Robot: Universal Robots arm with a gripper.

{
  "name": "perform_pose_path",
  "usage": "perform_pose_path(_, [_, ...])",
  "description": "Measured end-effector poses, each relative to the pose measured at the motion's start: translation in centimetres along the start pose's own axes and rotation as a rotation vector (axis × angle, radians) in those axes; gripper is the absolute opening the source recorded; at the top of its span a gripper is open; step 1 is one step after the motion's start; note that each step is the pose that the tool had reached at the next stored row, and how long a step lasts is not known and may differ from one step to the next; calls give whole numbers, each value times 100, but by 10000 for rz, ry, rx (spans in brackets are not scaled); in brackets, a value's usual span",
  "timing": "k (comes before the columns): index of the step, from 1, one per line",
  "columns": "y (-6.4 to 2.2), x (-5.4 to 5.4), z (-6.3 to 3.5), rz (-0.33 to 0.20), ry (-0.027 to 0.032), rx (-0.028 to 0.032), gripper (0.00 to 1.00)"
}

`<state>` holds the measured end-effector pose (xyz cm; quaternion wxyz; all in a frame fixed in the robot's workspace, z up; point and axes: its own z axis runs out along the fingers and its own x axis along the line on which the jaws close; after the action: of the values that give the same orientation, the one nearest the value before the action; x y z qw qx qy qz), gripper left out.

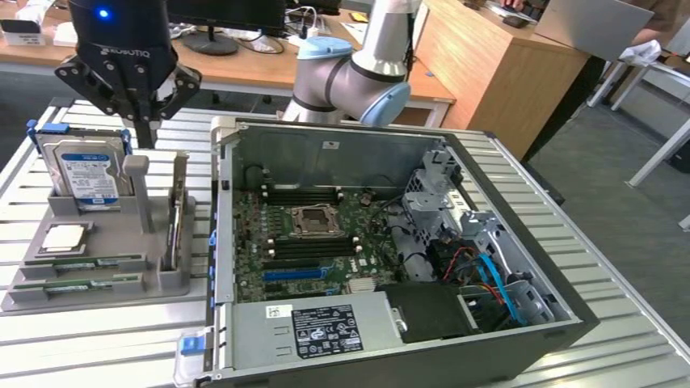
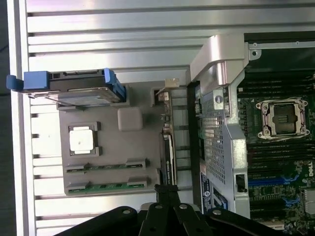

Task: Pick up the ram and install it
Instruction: 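Reach for the ram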

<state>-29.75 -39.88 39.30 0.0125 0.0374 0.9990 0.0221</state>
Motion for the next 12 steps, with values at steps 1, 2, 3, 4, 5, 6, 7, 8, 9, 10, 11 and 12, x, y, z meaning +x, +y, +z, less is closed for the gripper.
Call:
perform_pose_path(1, [-2,22,0,1,-1,0,10])
perform_pose_path(2, [-3,45,-1,1,0,-1,10])
perform_pose_path(3, [-5,65,-1,1,-1,-1,10])
perform_pose_path(4, [-6,83,-2,1,0,1,10])
perform_pose_path(5, [-7,102,-2,1,-1,-1,10])
perform_pose_path(6, [-9,120,-2,0,-1,-1,10])
perform_pose_path(7, [-10,138,-3,0,-1,-1,10])
perform_pose_path(8, [-12,159,-4,0,0,0,10])
perform_pose_path(9, [-13,177,-4,0,0,0,10])
perform_pose_path(10, [-15,195,-4,0,0,0,10])
perform_pose_path(11, [-16,213,-5,0,0,-1,10])
perform_pose_path(12, [-17,231,-5,0,0,-1,10])
